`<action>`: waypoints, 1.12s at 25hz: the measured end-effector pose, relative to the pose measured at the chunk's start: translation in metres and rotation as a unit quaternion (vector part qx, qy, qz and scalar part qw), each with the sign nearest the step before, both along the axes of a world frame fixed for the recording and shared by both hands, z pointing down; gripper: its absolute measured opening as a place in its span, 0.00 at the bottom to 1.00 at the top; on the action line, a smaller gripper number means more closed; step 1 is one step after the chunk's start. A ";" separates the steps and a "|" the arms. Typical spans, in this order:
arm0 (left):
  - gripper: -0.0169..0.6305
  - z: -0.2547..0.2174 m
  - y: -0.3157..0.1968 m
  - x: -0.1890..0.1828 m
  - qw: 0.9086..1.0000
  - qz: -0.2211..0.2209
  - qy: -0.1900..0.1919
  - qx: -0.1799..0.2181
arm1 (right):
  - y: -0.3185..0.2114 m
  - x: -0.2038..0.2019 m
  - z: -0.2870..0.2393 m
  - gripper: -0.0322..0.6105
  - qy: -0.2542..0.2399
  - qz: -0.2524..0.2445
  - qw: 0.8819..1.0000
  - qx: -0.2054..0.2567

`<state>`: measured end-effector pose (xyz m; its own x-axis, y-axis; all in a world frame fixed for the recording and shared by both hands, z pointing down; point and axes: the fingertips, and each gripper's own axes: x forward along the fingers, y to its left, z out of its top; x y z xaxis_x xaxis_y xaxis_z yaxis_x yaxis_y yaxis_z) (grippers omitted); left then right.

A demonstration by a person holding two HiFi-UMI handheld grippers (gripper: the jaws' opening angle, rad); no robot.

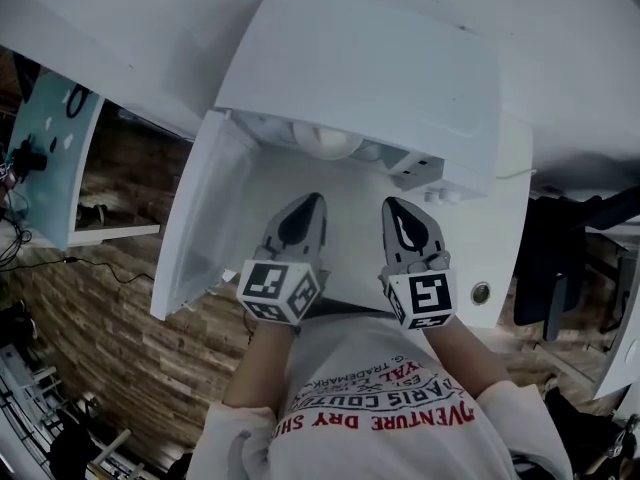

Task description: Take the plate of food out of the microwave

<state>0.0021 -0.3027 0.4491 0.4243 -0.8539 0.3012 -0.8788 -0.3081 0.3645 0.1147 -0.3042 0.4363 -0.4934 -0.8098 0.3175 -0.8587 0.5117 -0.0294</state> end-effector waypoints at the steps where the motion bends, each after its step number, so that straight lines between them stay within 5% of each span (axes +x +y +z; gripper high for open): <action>1: 0.04 0.007 -0.006 -0.004 1.000 0.000 0.009 -0.004 | -0.003 -0.004 0.005 0.07 0.002 0.001 1.000 -0.004; 7: 0.04 0.059 -0.033 -0.013 0.986 -0.026 0.149 -0.069 | -0.027 -0.011 0.029 0.07 0.015 0.030 0.999 -0.029; 13: 0.23 0.091 -0.069 -0.019 0.942 -0.067 0.302 -0.128 | -0.044 -0.015 0.041 0.07 0.027 0.033 0.998 -0.035; 22: 0.22 0.119 -0.103 -0.026 0.890 -0.117 0.402 -0.181 | -0.049 -0.010 0.058 0.07 0.040 0.032 0.997 -0.060; 26: 0.22 0.119 -0.108 -0.021 0.876 -0.124 0.422 -0.197 | -0.051 -0.009 0.060 0.07 0.040 0.033 0.997 -0.065; 28: 0.12 0.124 -0.108 -0.022 0.871 -0.134 0.421 -0.214 | -0.052 -0.010 0.060 0.07 0.040 0.034 0.997 -0.064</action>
<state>-0.0194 -0.4105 0.5732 0.4522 -0.8417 0.2951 -0.2647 0.1892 0.9456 0.1047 -0.3558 0.4959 -0.4070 -0.7908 0.4571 -0.8938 0.4480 -0.0208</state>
